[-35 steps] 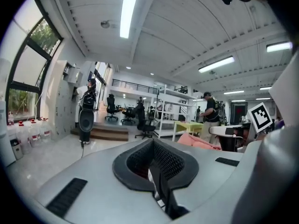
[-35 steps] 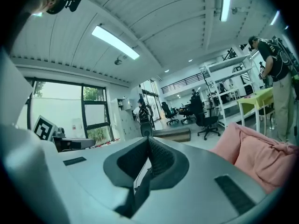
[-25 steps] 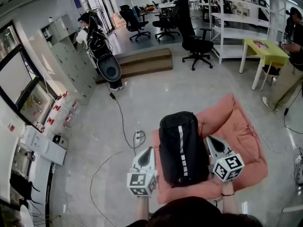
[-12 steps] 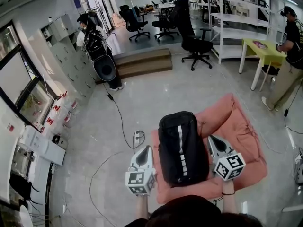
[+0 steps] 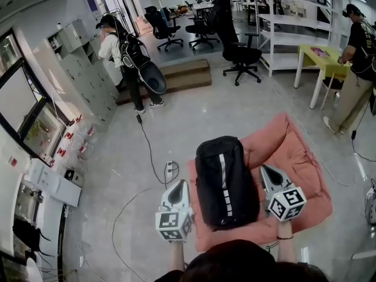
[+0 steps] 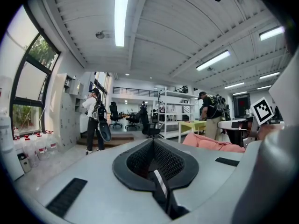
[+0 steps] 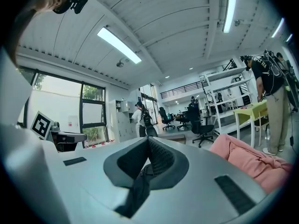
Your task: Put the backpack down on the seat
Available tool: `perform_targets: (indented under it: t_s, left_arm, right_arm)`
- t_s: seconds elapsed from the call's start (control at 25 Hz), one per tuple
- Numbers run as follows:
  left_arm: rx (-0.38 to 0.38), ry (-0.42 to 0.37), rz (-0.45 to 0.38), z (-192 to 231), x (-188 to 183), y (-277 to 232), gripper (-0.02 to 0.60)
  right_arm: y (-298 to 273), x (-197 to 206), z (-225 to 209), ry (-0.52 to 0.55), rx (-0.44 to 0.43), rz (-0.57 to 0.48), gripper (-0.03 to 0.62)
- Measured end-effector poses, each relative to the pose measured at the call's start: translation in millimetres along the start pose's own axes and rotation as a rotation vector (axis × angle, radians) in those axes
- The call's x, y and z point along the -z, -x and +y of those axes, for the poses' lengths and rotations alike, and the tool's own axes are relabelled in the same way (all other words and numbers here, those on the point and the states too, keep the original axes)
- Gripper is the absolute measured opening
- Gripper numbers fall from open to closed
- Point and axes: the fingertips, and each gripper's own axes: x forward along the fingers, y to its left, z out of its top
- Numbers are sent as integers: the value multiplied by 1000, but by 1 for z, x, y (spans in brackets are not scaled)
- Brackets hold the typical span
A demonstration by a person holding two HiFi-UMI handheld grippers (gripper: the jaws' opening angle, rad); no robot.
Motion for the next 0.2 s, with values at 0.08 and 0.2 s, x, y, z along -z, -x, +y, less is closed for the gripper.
perform_targets:
  t_s: [0.08,0.2]
  left_arm:
    - [0,1,3,-2,0,-2,15]
    - [0,1,7,-6,0,-4,15]
  right_arm:
    - [0,-1,-3,0,0,1,14]
    - [1,-3,-7,1,-1,2,14]
